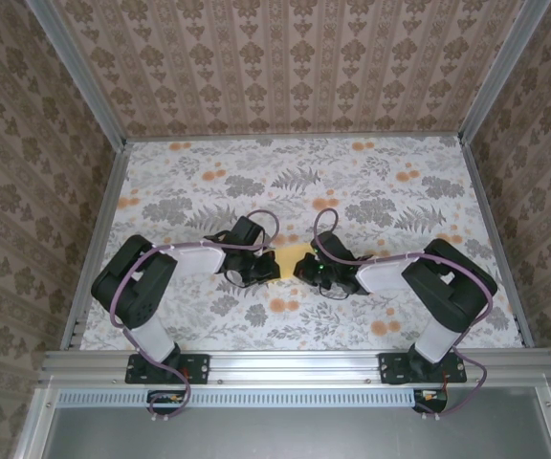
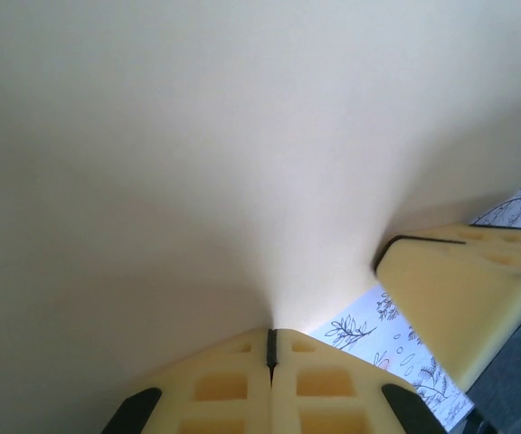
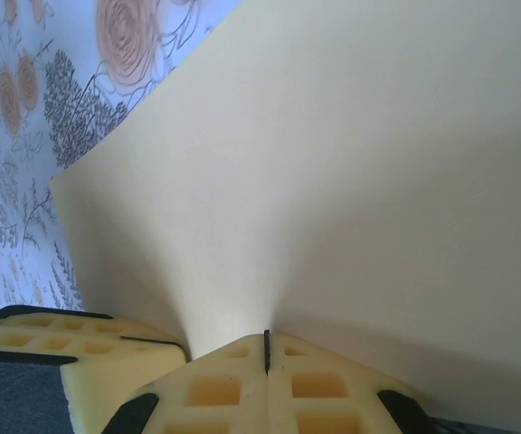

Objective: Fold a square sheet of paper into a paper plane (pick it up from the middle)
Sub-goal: First fold in half a square sheet of paper at the center of the table.

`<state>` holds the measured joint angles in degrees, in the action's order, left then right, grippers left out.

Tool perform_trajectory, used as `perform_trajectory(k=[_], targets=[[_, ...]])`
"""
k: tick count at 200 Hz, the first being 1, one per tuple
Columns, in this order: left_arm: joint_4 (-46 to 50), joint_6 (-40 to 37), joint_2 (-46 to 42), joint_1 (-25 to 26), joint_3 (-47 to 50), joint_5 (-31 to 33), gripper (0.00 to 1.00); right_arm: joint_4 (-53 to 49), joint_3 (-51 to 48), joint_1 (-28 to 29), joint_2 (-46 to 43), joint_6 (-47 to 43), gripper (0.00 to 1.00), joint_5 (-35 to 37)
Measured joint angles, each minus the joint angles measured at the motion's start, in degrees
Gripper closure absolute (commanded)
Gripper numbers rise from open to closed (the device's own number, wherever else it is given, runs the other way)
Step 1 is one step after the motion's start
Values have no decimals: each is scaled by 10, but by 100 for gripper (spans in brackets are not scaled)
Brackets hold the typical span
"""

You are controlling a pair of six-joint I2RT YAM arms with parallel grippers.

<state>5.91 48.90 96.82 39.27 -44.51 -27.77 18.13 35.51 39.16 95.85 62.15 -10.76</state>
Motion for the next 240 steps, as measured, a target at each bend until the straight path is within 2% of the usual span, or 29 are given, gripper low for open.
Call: perform_trajectory(k=[64, 116, 139, 165, 202, 240], targets=[[-10, 0, 0, -3, 6, -8, 100, -18, -33, -69, -39, -37, 97, 0], [-10, 0, 0, -3, 6, -8, 100, -84, -38, -107, -93, -74, 97, 41], [-10, 0, 0, -3, 6, -8, 100, -90, -37, -99, -131, -83, 96, 43], [-10, 0, 0, -3, 5, -8, 100, -80, -30, -64, -143, -81, 96, 40], [-8, 0, 0, -3, 4, -8, 100, -27, -18, -20, -81, -52, 97, 21], [-5, 0, 0, -3, 4, -7, 100, 7, -19, -9, -25, -30, 97, 9]])
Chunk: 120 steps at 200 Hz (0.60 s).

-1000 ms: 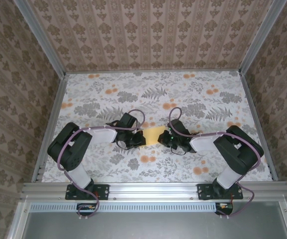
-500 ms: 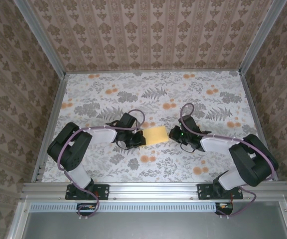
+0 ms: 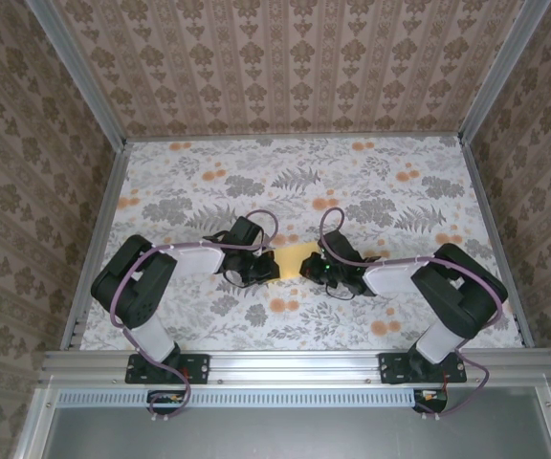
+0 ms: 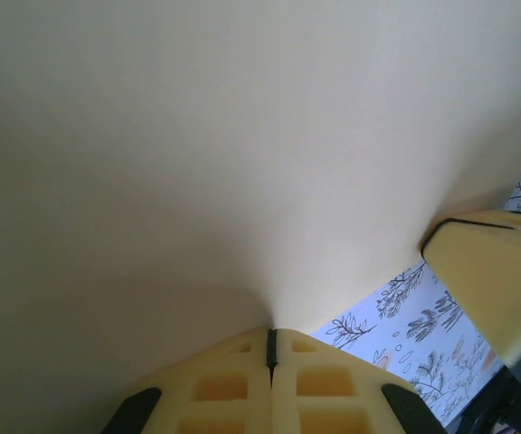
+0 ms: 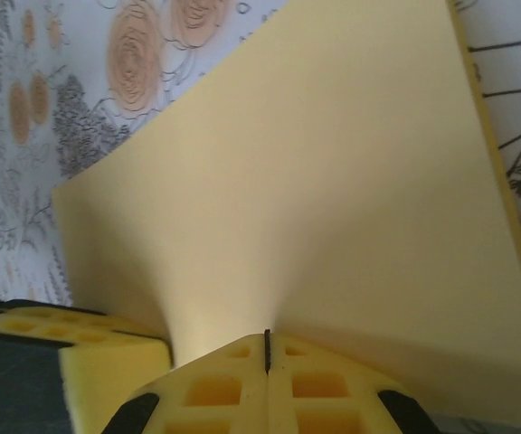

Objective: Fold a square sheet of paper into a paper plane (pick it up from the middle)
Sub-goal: First fold in half a square sheet of paper at the center of the table.

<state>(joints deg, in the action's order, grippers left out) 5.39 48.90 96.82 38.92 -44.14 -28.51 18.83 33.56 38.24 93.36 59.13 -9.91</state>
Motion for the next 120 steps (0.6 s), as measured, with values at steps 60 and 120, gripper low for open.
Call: perform_trajectory(k=[60, 120], targets=[[4, 0, 1, 0, -2, 0, 100, 48, -49, -27, -14, 2, 97, -7], [4, 0, 1, 0, -2, 0, 100, -20, -78, -74, -90, -23, 97, 35]])
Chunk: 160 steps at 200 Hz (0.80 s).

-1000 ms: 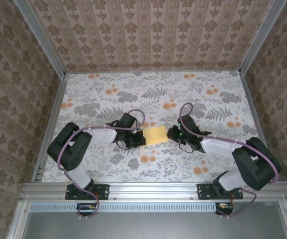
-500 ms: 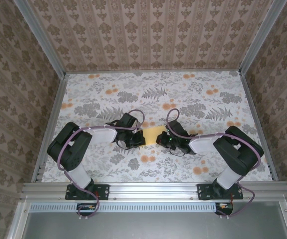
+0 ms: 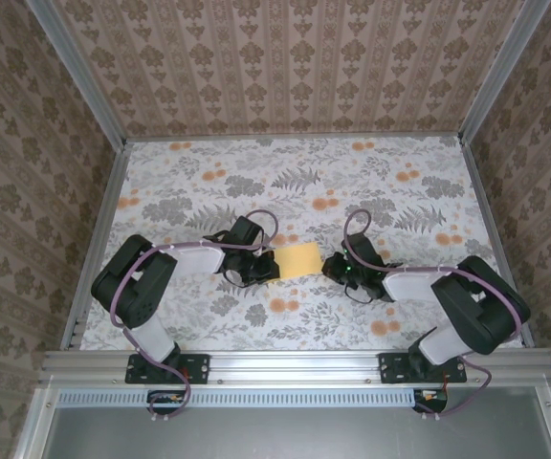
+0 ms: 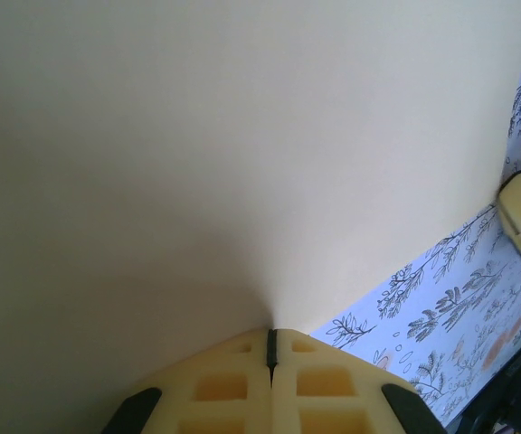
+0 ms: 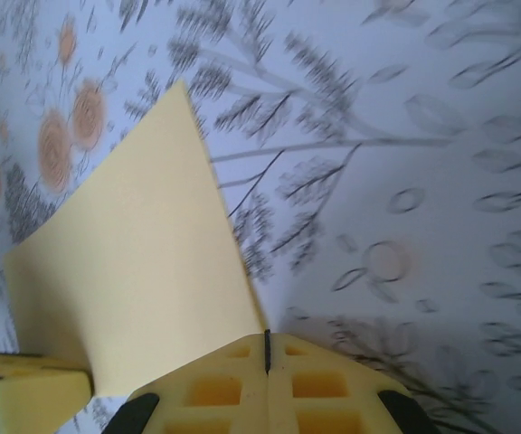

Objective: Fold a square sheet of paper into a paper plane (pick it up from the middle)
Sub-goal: First fold in half a square sheet of paper at the center of the table.

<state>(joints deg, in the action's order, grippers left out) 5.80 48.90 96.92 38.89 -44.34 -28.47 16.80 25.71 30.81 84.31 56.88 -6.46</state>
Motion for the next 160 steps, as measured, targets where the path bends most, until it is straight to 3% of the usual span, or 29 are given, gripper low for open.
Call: perform_trajectory(k=[56, 117, 160], targets=[[-3, 0, 0, 0, 0, 1, 100, -35, 52, 31, -57, -12, 96, -3], [-6, -7, -8, 9, 3, 22, 100, 30, 83, 56, 80, 16, 97, -57], [-10, -9, -17, 24, 5, 48, 98, 47, 83, 57, 112, 39, 97, -67]])
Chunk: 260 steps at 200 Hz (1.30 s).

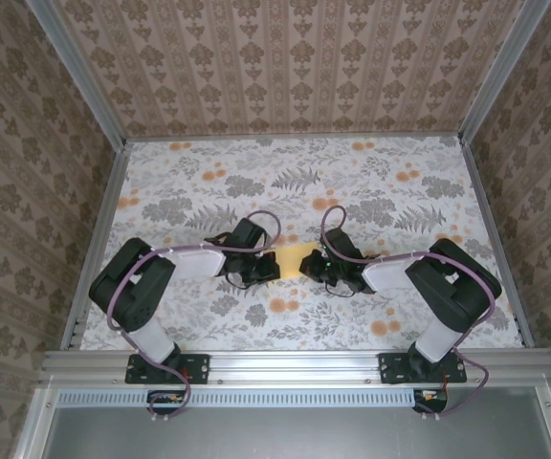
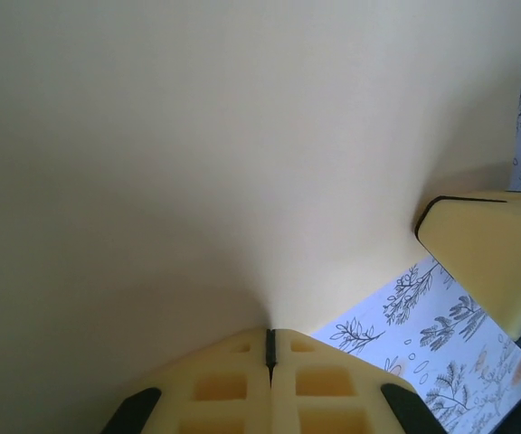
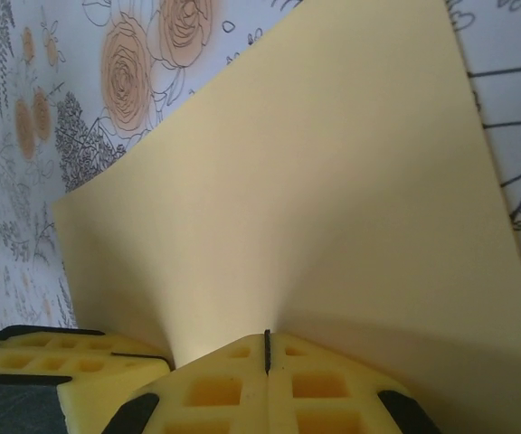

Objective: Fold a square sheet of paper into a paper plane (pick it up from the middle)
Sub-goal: First fold in half a square sheet of paper at the center of the table.

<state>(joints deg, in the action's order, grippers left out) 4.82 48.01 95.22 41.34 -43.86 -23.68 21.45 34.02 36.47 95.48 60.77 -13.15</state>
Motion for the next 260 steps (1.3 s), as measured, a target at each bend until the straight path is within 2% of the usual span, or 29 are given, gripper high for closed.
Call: perform_trajectory(k=[36, 69, 98, 201, 260], targets=[[-26, 20, -24, 30, 2, 42, 96, 14, -13, 2, 0, 19, 97, 2], [-92, 82, -41, 56, 22, 101, 97, 16, -28, 2, -14, 40, 97, 16], [-131, 127, -24, 66, 31, 126, 98, 18, -37, 8, -23, 60, 97, 41], [-245, 193, 21, 78, 67, 118, 100, 29, -45, 24, -25, 102, 97, 78], [-294, 227, 16, 73, 98, 122, 100, 39, -54, 27, -29, 115, 97, 88]])
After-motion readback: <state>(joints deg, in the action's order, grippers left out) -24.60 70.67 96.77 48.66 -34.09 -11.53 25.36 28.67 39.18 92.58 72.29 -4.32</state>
